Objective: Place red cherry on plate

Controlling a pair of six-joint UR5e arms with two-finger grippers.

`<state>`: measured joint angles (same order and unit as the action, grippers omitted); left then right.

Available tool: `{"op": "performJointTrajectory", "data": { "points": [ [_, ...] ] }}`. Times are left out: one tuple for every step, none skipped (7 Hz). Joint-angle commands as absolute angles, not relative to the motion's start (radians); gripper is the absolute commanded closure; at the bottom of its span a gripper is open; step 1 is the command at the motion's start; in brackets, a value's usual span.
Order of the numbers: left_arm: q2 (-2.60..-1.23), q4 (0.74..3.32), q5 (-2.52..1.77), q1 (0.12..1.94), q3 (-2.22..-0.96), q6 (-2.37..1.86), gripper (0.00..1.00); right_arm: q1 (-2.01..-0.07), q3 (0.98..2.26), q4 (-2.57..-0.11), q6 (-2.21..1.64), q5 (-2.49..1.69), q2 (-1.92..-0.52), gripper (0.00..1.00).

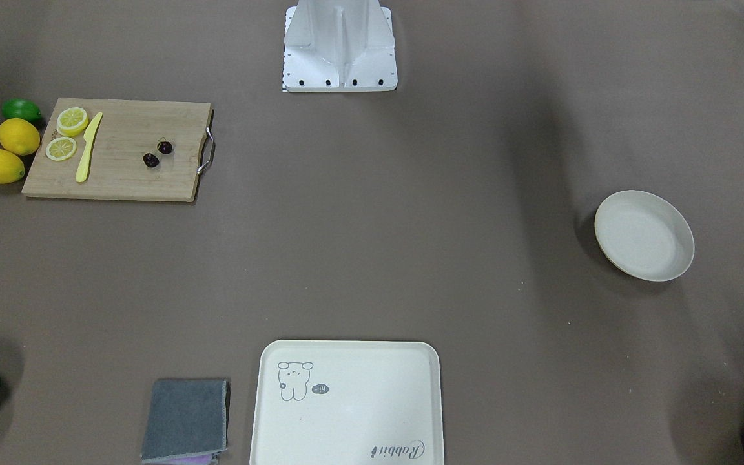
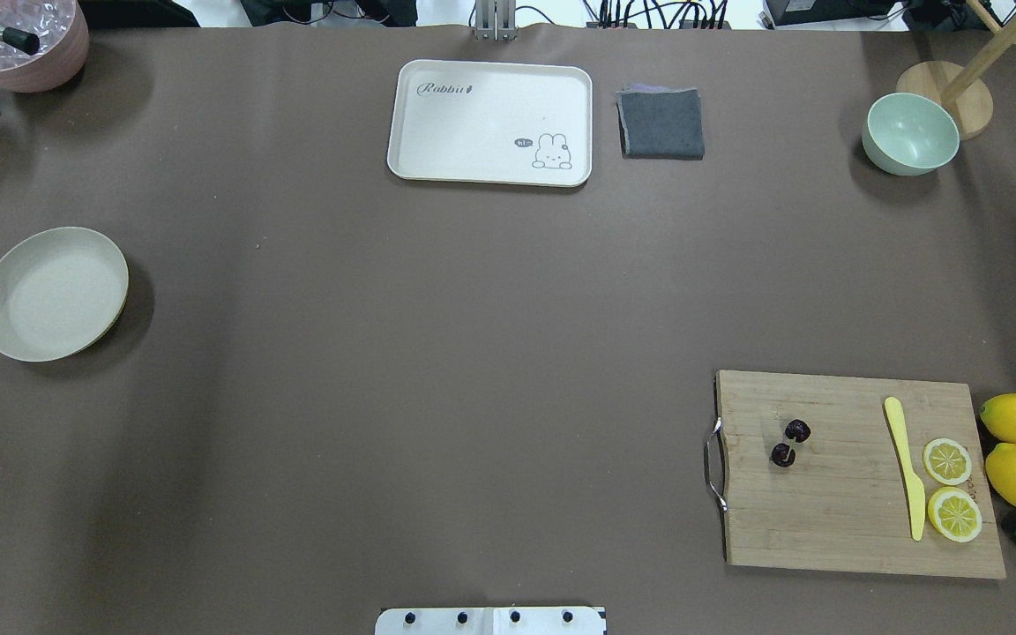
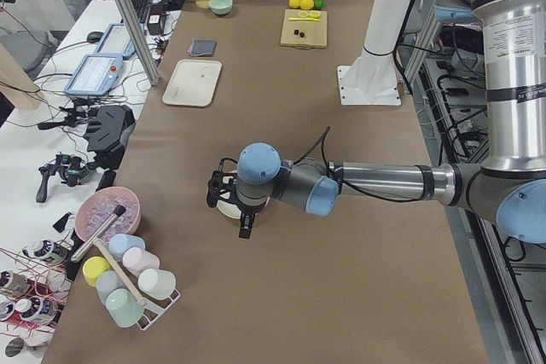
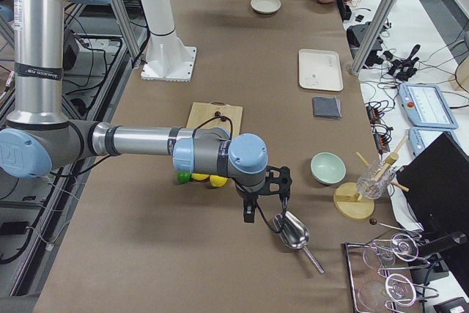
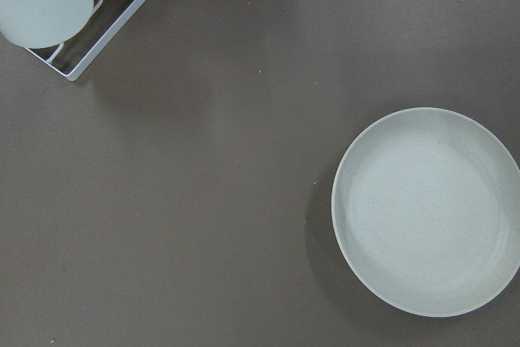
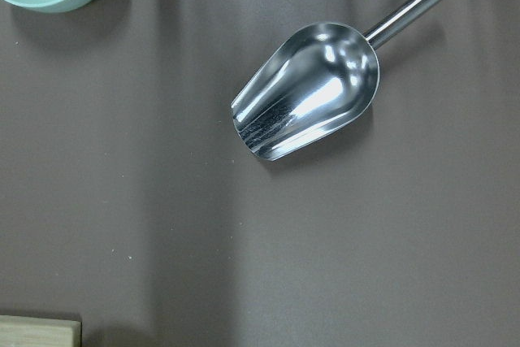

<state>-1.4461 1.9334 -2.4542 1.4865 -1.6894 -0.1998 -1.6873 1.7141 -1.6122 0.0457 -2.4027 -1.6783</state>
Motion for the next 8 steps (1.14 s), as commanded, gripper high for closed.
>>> {"op": "performJointTrajectory", "data": {
  "points": [
    [-1.514,2.084,-2.494,1.433,-1.556,-0.205,0.02,-1.686,1.712,-1.611,0.019,-2.402,-1.675,0.00],
    [-1.541,2.114,-2.487,1.386,-1.521,-0.245,0.02,-1.686,1.716,-1.603,-0.032,-2.401,-1.675,0.00],
    [-1.577,2.199,-2.487,1.361,-1.452,-0.265,0.02,-1.687,1.718,-1.601,-0.032,-2.401,-1.677,0.00],
    [-1.618,2.285,-2.452,1.321,-1.371,-0.308,0.02,-1.686,1.717,-1.601,-0.032,-2.401,-1.677,0.00],
    [-1.629,2.310,-2.369,1.246,-1.362,-0.357,0.02,-1.686,1.718,-1.601,-0.032,-2.401,-1.677,0.00],
    [-1.634,2.310,-2.327,1.188,-1.358,-0.363,0.02,-1.687,1.718,-1.601,-0.032,-2.402,-1.677,0.00],
    [-1.634,2.310,-2.324,1.172,-1.359,-0.364,0.02,-1.686,1.718,-1.601,-0.034,-2.405,-1.677,0.00],
    [-1.632,2.310,-2.322,1.154,-1.339,-0.364,0.02,-1.686,1.718,-1.601,-0.034,-2.402,-1.674,0.00]
  ]
}}
